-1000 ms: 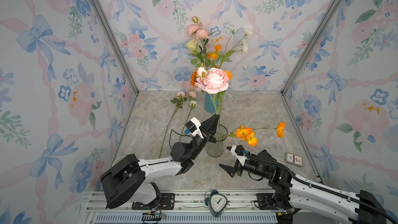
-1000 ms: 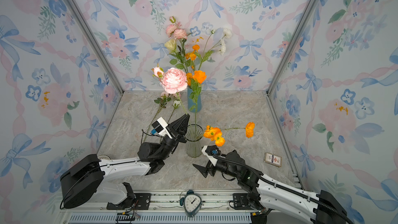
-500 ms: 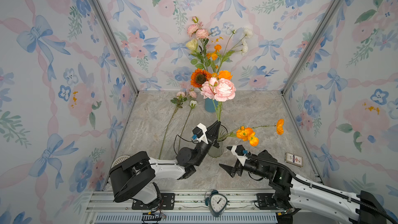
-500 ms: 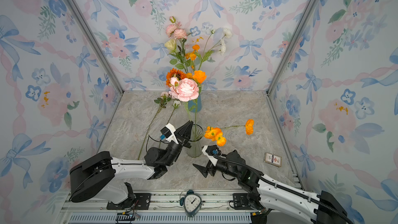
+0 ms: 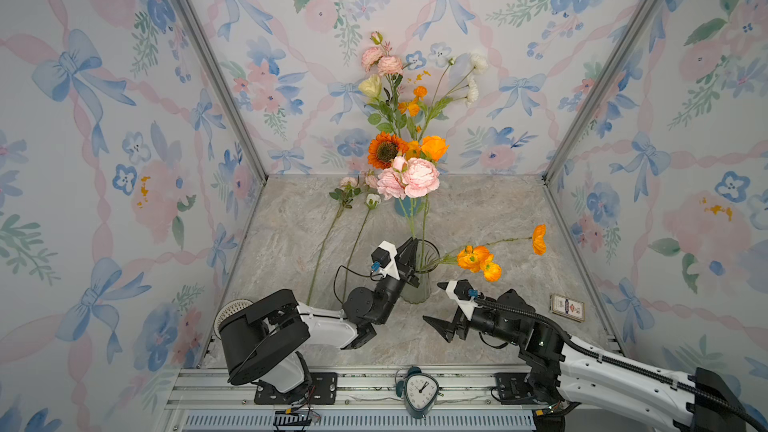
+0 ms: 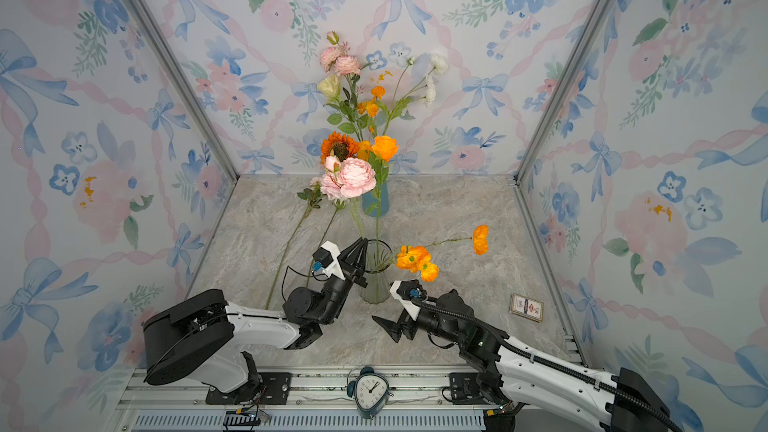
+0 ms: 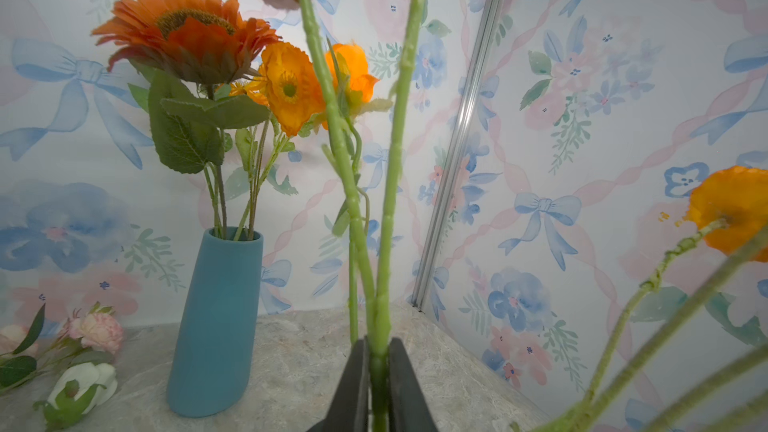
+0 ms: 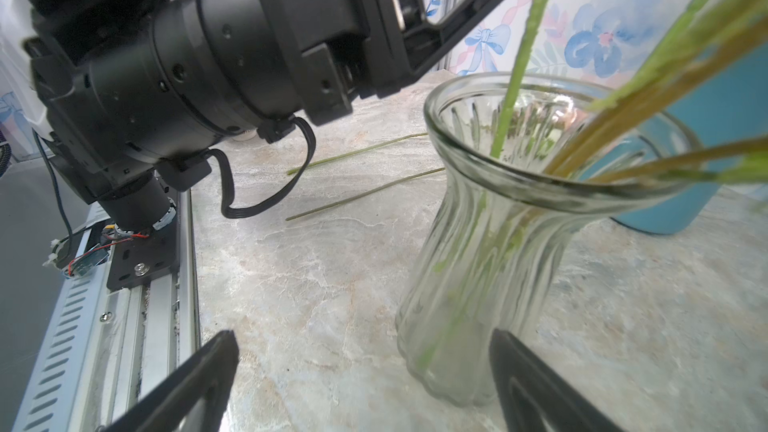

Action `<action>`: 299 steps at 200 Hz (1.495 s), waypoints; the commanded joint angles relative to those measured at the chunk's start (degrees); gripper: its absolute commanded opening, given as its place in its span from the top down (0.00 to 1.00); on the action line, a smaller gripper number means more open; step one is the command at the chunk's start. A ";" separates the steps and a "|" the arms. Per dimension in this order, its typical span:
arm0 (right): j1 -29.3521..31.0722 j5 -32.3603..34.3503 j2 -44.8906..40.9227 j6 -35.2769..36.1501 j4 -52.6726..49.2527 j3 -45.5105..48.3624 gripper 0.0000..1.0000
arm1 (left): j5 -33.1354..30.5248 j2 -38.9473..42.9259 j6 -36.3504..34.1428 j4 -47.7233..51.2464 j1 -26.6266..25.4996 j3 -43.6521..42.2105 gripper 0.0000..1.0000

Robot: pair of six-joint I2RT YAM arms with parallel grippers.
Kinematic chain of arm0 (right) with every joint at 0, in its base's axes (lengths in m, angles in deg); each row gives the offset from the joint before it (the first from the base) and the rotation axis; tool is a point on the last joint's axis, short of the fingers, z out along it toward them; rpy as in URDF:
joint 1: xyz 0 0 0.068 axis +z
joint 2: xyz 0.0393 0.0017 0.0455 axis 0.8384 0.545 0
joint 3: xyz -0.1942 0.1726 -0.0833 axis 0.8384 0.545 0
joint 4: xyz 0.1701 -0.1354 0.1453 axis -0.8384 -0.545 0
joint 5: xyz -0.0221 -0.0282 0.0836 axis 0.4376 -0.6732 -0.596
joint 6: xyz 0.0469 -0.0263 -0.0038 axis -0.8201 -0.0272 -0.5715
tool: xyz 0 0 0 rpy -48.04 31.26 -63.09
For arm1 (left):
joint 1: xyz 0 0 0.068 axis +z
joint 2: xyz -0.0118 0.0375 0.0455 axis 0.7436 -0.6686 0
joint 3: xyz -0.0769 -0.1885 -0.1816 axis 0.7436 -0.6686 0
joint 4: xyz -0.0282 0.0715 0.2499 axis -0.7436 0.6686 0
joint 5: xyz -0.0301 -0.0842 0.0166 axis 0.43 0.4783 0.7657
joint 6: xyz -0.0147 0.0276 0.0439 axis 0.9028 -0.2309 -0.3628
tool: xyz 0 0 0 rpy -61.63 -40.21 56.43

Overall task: Arrange the flowers into the vase
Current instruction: 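Lower the pink stems into the glass vase and open the left gripper, then withdraw the left gripper from the vase toward the flower pile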

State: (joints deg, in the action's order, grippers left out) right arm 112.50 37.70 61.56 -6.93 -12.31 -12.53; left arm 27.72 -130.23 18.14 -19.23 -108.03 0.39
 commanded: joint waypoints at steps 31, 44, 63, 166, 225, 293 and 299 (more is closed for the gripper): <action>-0.60 -0.70 -0.20 -0.56 0.95 0.19 0.03 | -2.56 0.40 1.77 -0.23 -0.22 -0.98 0.78; -0.65 -0.68 -0.13 -0.54 0.93 0.15 0.03 | -2.60 0.96 1.85 1.68 -0.22 -0.55 0.76; -0.68 -0.65 0.06 -0.51 1.03 0.17 0.03 | -2.05 2.07 2.13 5.57 -0.24 0.43 0.72; -0.66 -0.92 0.06 -0.51 1.04 0.17 0.03 | -6.84 14.57 6.38 35.96 -0.29 4.97 0.30; -0.63 -0.93 -0.02 -0.50 1.00 0.17 0.03 | 7.91 25.31 8.10 46.61 5.38 2.02 0.02; -0.73 -1.02 -1.58 -0.60 0.56 0.37 0.03 | 17.00 34.72 7.96 68.90 10.88 4.41 0.02; -0.67 -1.16 -1.84 -0.69 0.65 0.51 0.03 | 16.77 36.35 7.69 70.35 11.12 3.58 0.02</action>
State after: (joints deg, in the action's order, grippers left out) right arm 112.41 37.33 61.17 -6.93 -12.31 -12.53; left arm 41.27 -98.91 26.69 42.23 -97.80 5.05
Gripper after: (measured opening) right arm 0.969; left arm 0.979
